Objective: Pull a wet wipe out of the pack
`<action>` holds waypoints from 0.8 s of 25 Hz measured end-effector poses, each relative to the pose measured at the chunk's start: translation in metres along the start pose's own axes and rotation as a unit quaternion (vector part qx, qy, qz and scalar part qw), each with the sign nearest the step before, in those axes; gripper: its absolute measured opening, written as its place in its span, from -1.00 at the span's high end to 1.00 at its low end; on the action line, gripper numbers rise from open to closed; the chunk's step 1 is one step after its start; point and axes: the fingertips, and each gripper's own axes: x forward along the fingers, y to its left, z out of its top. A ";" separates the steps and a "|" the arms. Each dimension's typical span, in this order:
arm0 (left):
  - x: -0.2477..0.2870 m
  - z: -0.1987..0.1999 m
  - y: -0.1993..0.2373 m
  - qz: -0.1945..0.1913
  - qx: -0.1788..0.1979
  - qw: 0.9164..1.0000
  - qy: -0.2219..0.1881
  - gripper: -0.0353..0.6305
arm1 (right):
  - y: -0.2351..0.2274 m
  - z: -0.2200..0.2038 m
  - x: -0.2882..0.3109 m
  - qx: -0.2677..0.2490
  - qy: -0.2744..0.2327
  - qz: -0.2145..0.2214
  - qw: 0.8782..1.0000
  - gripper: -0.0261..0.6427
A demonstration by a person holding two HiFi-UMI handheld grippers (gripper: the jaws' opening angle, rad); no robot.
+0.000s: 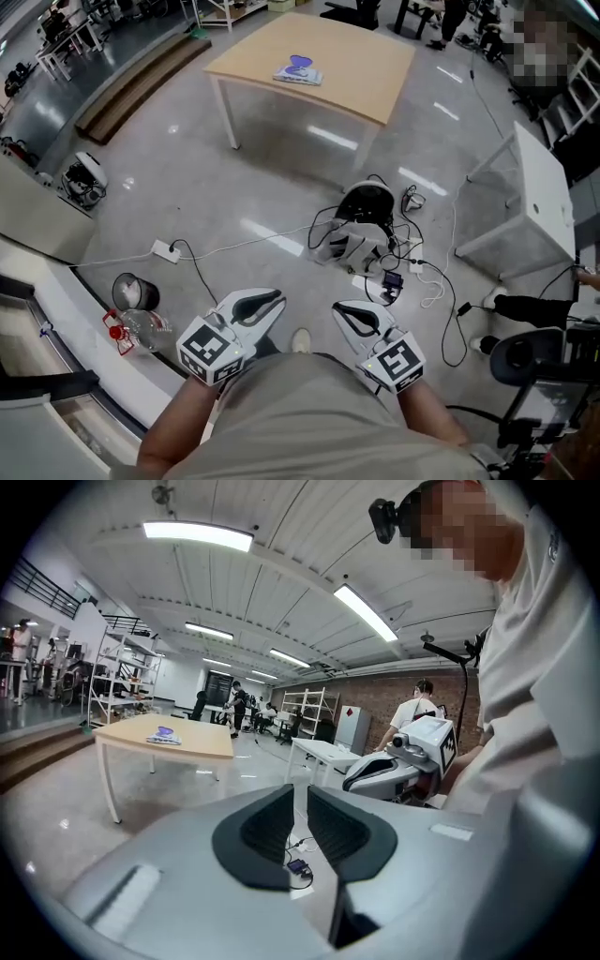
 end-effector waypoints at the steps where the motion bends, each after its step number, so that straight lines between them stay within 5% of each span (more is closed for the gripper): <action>1: 0.001 -0.001 0.001 0.001 -0.001 1.000 0.001 0.76 | -0.001 -0.001 0.000 0.005 -0.001 0.000 1.000 0.91; 3: 0.002 -0.003 0.001 0.000 -0.007 1.000 0.001 0.88 | -0.002 -0.002 0.001 0.010 -0.003 0.002 1.000 0.91; 20: 0.021 0.001 0.031 0.011 0.001 0.999 0.033 0.88 | -0.027 -0.004 0.029 0.035 -0.005 0.024 0.999 0.91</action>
